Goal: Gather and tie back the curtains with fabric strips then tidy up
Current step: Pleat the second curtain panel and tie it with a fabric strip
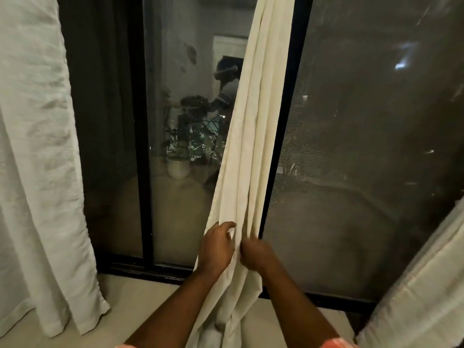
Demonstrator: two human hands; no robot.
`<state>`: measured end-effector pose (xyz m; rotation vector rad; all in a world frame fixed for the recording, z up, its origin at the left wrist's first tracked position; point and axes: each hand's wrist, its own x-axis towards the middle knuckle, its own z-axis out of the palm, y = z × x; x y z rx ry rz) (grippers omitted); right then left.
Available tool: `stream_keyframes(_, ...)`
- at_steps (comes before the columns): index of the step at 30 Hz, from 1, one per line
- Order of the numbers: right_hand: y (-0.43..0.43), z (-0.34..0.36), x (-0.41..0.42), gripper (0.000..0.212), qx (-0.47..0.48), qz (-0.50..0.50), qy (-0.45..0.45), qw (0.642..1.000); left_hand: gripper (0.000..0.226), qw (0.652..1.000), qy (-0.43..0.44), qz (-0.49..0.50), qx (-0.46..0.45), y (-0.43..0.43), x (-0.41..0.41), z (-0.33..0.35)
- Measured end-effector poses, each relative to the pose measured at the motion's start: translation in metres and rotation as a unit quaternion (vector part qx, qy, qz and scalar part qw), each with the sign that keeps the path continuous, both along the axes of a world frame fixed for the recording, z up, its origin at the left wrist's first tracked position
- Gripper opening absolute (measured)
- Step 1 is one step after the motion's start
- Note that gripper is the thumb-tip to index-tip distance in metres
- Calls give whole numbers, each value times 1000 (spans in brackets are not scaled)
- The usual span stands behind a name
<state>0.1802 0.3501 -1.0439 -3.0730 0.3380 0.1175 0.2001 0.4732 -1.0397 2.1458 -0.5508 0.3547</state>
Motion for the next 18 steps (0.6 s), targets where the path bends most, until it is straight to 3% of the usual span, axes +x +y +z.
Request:
stream_keyframes(3, 2, -62, -22, 37, 50, 6, 107, 993, 40, 1000, 20, -3, 15, 6, 2, -11)
stream_keyframes(5, 3, -71, -27, 39, 48, 17, 90, 995, 41, 999, 33, -1, 18, 10, 3, -18)
stream_keyframes(8, 4, -43, -18, 33, -17, 36, -91, 995, 41, 999, 40, 5, 10, 12, 1, -20)
stream_keyframes(12, 8, 29, -1, 37, -85, 65, -398, 911, 33, 999, 12, 15, -48, 10, 2, -6)
stream_keyframes(16, 17, 116, 11, 56, -146, 80, -514, 842, 37, 996, -24, 25, -78, 7, 9, 30)
stream_keyframes(18, 24, 160, 13, 56, -135, 77, -571, 806, 38, 994, -52, 21, -90, 8, 10, 50)
